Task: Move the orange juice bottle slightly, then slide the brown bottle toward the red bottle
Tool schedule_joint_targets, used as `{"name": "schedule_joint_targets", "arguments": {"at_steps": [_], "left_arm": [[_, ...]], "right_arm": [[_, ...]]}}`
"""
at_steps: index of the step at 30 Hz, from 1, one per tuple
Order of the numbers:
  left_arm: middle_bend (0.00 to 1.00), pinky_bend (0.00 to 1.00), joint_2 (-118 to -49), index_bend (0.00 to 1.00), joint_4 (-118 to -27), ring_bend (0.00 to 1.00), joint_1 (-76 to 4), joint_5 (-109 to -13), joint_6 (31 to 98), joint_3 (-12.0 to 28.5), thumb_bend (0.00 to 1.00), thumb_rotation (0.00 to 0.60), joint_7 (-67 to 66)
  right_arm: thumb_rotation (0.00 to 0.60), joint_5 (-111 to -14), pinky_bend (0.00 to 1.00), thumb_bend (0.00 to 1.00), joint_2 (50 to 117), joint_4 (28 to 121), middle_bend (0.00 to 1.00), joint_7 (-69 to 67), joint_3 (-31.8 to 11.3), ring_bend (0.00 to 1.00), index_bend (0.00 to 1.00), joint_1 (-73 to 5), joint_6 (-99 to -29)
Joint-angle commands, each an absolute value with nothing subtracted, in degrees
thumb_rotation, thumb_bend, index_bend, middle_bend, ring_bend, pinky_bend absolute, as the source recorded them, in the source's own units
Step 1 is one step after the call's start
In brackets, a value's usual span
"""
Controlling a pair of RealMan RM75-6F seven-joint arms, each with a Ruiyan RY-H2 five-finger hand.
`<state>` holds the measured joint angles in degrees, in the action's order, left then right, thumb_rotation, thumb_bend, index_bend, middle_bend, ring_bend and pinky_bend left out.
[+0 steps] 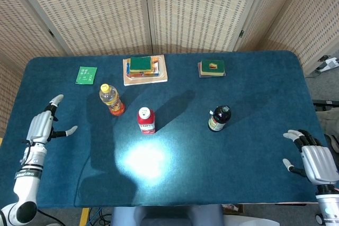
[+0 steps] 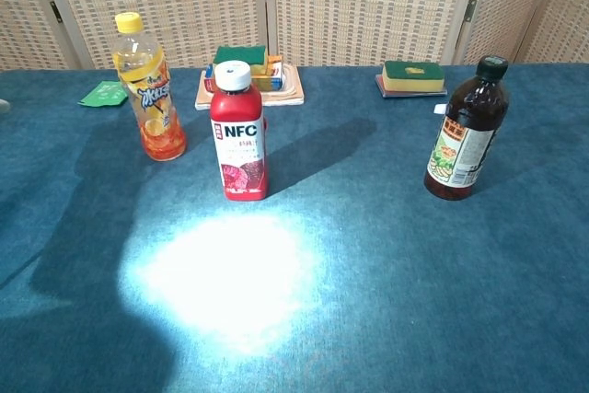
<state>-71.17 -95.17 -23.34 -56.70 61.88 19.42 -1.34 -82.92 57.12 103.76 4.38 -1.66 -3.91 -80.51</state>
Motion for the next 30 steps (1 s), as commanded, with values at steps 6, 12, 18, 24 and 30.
{"name": "schedule_joint_targets", "arguments": {"at_steps": [6,12,18,24,30], "left_arm": [[0.07,0.38,-76.4,0.06,-90.4,0.14,-29.7,-50.4,58.1,21.9,0.14,0.600,-1.4],[0.07,0.38,-81.2,0.07,-84.8,0.12,-33.4,-47.7,57.2,22.5,0.14,0.600,-2.8],[0.04,0.37,-84.2,0.09,-80.4,0.10,-36.3,-45.9,55.3,23.5,0.14,0.600,-2.2],[0.00,0.34,-85.4,0.09,-78.8,0.06,-37.9,-41.3,52.1,25.2,0.14,0.600,-0.3],[0.00,0.32,-86.3,0.09,-77.0,0.05,-40.1,-37.1,49.3,26.7,0.14,0.600,0.4]], "right_arm": [[0.600,-82.9,0.29,0.24,57.1,103.7,0.23,4.3,-1.6,0.13,0.28,-4.0,-80.2],[0.600,-82.8,0.29,0.24,57.0,103.6,0.23,3.8,-1.7,0.13,0.28,-4.0,-80.1],[0.600,-82.3,0.29,0.24,56.6,103.4,0.24,2.7,-2.0,0.14,0.28,-4.1,-80.0],[0.600,-81.8,0.29,0.24,56.5,103.1,0.24,2.0,-2.1,0.14,0.28,-4.2,-79.6],[0.600,-81.6,0.29,0.24,56.4,102.9,0.24,1.4,-2.1,0.14,0.28,-4.3,-79.2]]}}
